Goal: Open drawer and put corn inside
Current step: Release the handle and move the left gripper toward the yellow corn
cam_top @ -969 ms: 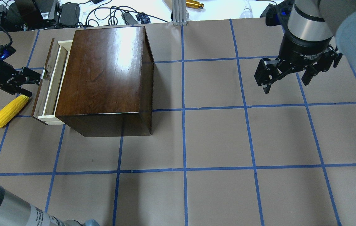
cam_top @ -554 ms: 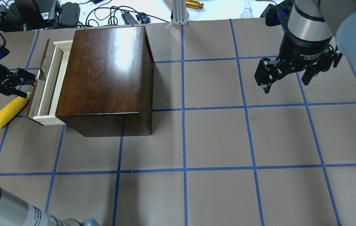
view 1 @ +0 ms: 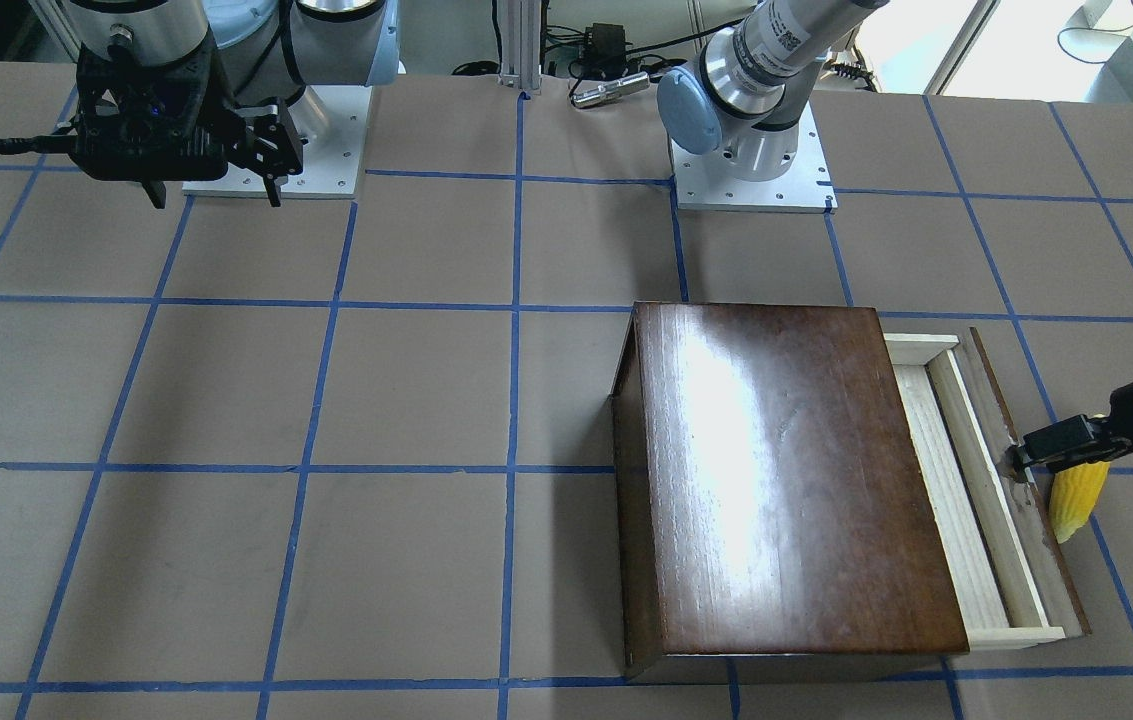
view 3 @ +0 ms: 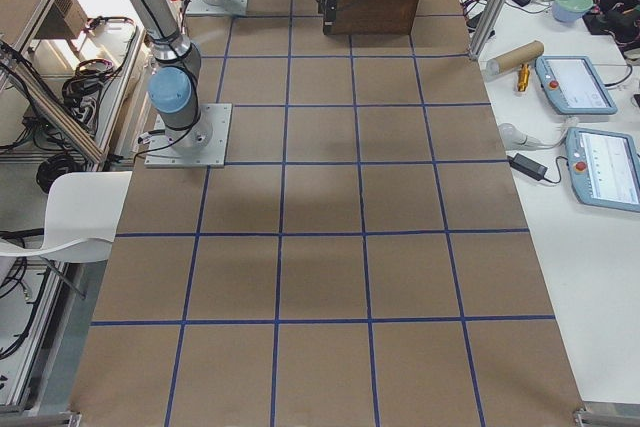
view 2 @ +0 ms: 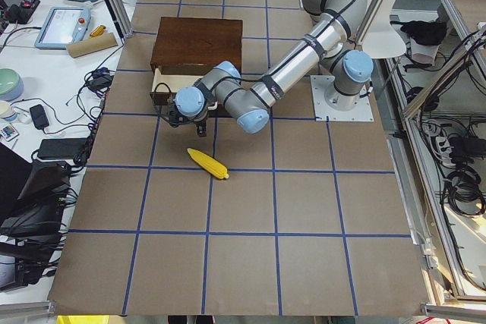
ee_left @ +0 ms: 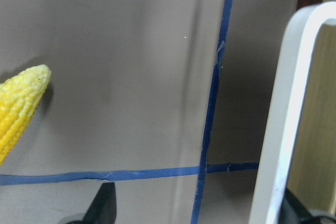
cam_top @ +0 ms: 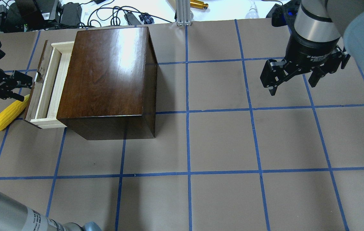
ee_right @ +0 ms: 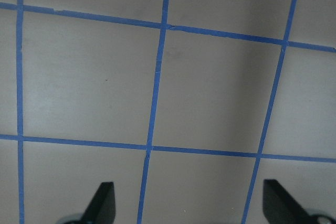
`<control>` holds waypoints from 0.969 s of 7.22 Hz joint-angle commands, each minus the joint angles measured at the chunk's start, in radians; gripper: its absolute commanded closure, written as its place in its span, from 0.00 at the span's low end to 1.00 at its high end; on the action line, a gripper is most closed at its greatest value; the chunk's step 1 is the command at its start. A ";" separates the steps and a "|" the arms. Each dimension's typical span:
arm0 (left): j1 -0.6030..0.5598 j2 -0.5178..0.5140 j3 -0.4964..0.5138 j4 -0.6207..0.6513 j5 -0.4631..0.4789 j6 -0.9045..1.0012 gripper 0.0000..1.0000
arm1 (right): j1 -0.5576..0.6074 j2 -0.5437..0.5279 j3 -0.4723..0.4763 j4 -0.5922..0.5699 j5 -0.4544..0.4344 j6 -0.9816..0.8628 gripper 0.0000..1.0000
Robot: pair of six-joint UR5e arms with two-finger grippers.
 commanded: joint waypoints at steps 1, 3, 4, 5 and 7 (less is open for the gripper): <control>0.009 0.001 0.000 0.000 -0.001 0.000 0.00 | 0.000 0.000 0.000 0.000 0.002 -0.001 0.00; 0.014 0.003 0.001 0.000 -0.001 -0.002 0.00 | 0.000 0.000 0.000 0.000 0.000 0.000 0.00; 0.014 0.004 0.001 0.000 -0.001 -0.002 0.00 | 0.000 0.001 0.000 0.000 0.000 0.000 0.00; 0.014 0.012 0.003 0.000 -0.002 -0.005 0.00 | 0.000 0.001 0.000 0.000 0.002 0.000 0.00; 0.013 0.051 0.024 -0.001 0.001 -0.006 0.00 | 0.000 0.001 0.000 0.000 0.000 0.000 0.00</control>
